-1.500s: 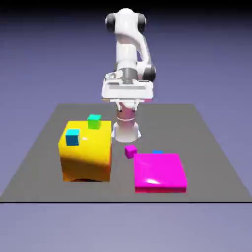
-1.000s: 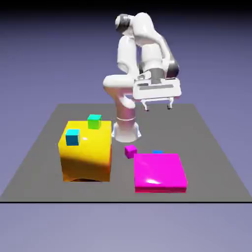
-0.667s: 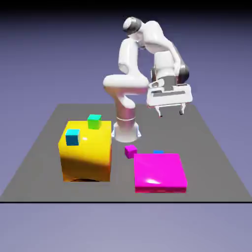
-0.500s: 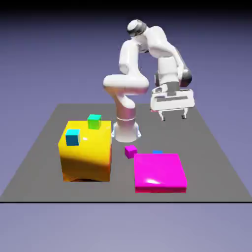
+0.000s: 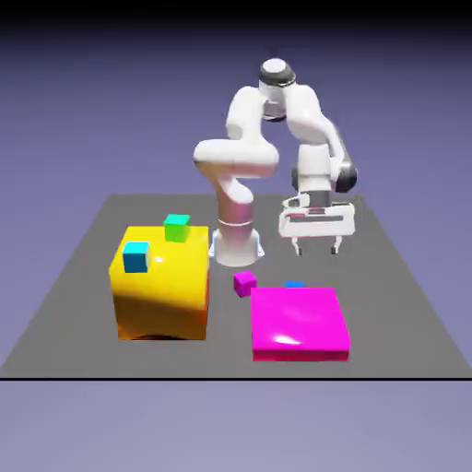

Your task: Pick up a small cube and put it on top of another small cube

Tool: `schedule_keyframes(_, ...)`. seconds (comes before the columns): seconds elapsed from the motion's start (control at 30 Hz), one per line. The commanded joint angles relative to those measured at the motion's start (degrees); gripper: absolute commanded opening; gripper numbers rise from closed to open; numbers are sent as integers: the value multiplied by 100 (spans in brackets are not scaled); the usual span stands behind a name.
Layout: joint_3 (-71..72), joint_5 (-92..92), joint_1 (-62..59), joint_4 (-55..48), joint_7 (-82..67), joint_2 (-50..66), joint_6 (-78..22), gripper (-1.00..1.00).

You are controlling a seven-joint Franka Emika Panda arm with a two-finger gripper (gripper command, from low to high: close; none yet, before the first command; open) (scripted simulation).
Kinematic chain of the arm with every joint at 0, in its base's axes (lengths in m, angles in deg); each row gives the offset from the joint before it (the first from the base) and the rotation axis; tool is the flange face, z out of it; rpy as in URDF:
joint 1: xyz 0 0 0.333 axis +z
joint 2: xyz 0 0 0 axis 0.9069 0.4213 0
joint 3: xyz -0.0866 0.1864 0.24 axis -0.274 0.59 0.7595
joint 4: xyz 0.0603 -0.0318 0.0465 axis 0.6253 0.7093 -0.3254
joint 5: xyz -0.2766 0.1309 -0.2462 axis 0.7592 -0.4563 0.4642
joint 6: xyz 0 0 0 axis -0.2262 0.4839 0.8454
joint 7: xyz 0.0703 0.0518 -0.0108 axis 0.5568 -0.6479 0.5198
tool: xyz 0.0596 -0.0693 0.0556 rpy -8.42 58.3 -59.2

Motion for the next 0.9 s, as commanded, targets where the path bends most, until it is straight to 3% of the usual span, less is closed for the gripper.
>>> schedule_keyframes(0.0, 208, -205, -26, 23, 2, -68, -69, 0)
schedule_keyframes(0.27, 1499, -1474, -184, 167, 13, -493, -495, 0)
schedule_keyframes(0.5, 2928, -3107, -1380, -676, -720, -1374, -787, 0)
schedule_keyframes(0.53, 2929, -3107, -1380, -676, -720, -1374, -787, -100)
schedule_keyframes(0.87, 1107, -949, -317, 89, 433, -407, -622, -100)
